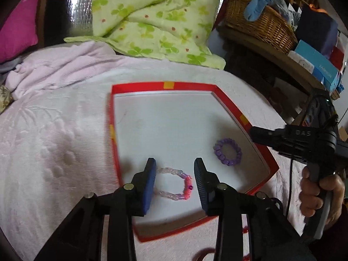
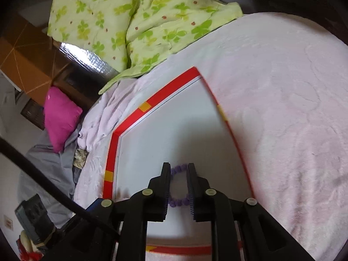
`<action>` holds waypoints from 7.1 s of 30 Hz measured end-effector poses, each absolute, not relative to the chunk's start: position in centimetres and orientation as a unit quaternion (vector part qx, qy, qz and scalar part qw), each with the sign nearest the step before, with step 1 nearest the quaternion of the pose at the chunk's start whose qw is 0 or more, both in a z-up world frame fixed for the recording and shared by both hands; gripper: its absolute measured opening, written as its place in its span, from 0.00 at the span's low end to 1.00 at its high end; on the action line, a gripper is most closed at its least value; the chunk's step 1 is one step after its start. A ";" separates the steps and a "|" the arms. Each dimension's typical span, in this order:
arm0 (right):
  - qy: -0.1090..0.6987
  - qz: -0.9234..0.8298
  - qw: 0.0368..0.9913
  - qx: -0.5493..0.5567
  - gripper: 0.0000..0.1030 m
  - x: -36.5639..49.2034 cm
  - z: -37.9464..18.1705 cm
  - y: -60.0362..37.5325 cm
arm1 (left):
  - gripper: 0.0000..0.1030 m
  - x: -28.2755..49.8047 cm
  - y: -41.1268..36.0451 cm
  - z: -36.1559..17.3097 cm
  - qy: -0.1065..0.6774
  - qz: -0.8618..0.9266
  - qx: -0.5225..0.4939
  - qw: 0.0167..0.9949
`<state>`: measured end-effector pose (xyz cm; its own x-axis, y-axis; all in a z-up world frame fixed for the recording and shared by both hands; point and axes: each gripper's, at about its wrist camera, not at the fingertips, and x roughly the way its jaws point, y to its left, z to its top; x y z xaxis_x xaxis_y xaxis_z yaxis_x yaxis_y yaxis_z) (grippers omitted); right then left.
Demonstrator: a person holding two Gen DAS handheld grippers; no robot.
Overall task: Organize jewelry
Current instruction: 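Carry both bracelets into the red box and open both grippers, then grasp the white pearl bracelet with the left gripper, then grasp the silver bangle with the right gripper while the left holds the pearl bracelet, then lower the pearl bracelet and silver bangle into the red box and release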
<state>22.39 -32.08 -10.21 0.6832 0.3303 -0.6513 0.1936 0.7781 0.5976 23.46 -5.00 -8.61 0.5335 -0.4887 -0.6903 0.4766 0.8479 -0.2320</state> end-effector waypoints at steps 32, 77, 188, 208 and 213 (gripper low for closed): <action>0.446 0.092 0.819 0.350 0.30 8.4 -10.8 -33.5 | 0.46 12.0 1.7 -11.8 0.453 -0.233 0.006 0.861; 0.431 0.044 0.895 0.108 0.23 8.8 -10.0 -28.6 | 0.18 11.8 0.1 -11.8 0.430 -0.262 0.040 0.863; 0.433 0.001 0.873 0.225 0.62 33.4 -11.1 -28.4 | 0.21 33.2 -9.2 -10.2 0.444 -0.236 0.054 0.862; 0.335 0.023 0.914 0.227 0.48 20.7 -3.4 -31.7 | 0.51 23.1 -3.2 -6.7 0.386 -0.189 0.088 0.899; 0.338 0.036 0.909 0.243 0.48 13.4 -3.3 -33.3 | 0.51 18.1 -1.1 -7.5 0.393 -0.212 0.062 0.893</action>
